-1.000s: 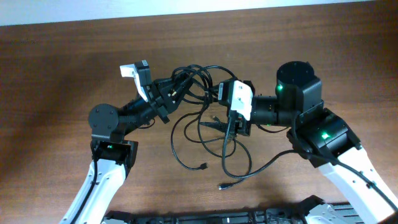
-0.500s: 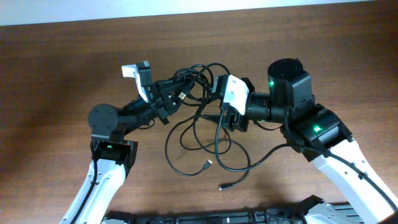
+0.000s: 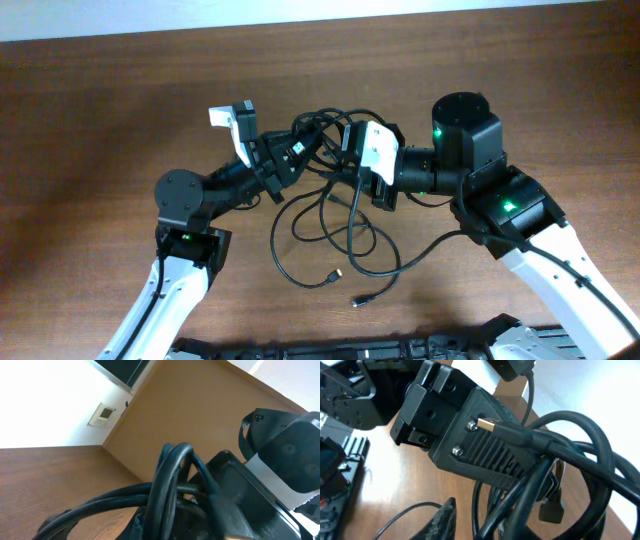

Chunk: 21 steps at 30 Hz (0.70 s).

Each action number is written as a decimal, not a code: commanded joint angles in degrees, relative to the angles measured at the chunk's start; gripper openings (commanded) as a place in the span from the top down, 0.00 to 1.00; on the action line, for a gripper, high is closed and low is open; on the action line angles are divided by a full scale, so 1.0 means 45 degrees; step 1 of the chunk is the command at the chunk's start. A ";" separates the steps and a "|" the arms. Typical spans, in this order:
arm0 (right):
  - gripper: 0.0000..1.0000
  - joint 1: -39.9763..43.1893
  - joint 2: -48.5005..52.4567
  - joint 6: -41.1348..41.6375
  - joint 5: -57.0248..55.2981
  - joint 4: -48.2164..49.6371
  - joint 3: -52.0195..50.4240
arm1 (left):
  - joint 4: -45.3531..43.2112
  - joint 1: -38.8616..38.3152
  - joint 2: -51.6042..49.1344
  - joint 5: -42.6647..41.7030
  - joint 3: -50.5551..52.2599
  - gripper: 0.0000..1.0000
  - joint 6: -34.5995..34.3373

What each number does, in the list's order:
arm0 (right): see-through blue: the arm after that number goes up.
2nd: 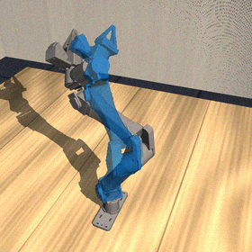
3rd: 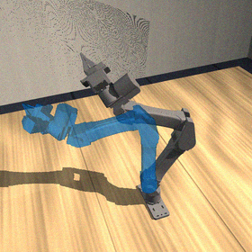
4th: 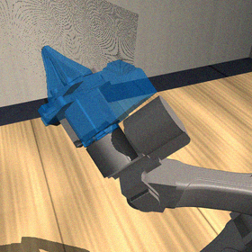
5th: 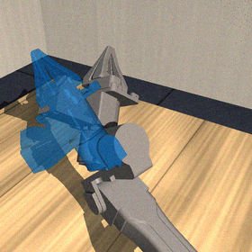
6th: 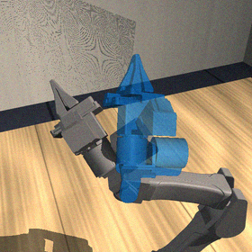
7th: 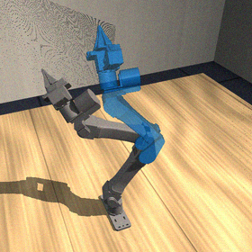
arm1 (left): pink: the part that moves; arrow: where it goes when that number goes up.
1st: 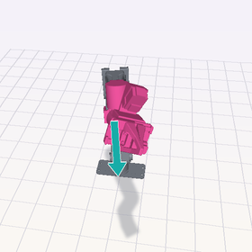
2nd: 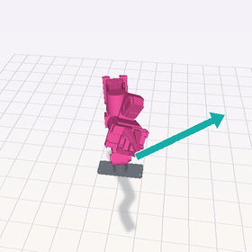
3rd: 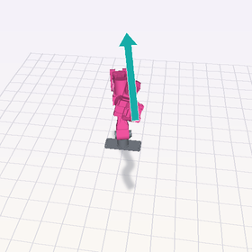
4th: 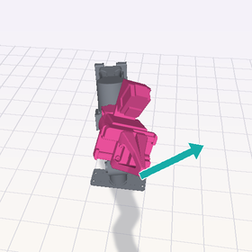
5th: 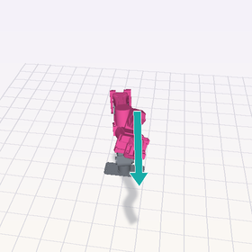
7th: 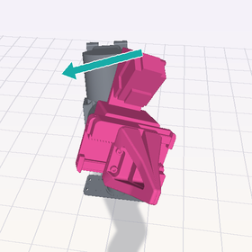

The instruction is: Untangle cables

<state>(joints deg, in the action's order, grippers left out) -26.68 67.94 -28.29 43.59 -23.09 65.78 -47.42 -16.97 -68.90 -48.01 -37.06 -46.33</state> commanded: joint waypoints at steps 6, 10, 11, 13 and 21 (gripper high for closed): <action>0.96 -0.0058 -0.0903 0.0010 0.0141 0.0918 0.0102 | 0.2059 0.1292 0.0087 0.0539 -0.0121 1.00 -0.0175; 0.96 -0.0058 -0.1579 0.1948 -0.3633 0.0903 0.0102 | 0.4420 0.2705 0.0087 0.0962 -0.0121 1.00 -0.2851; 0.96 -0.0058 -0.1579 0.2302 -0.4192 0.0903 0.0102 | 0.4444 0.2701 0.0087 0.0967 -0.0121 1.00 -0.2851; 0.96 -0.0058 -0.1579 0.2409 -0.4673 0.0908 0.0102 | 0.4469 0.2705 0.0087 0.0976 -0.0121 1.00 -0.2851; 0.02 -0.0058 -0.1520 0.5741 -0.8684 -0.0597 0.0097 | 0.4036 0.2701 0.0087 -0.0534 -0.0121 1.00 -0.2361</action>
<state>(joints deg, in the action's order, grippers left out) -26.98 61.69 -4.51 5.61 -23.88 65.58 -28.51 -4.99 -68.53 -47.90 -37.63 -58.11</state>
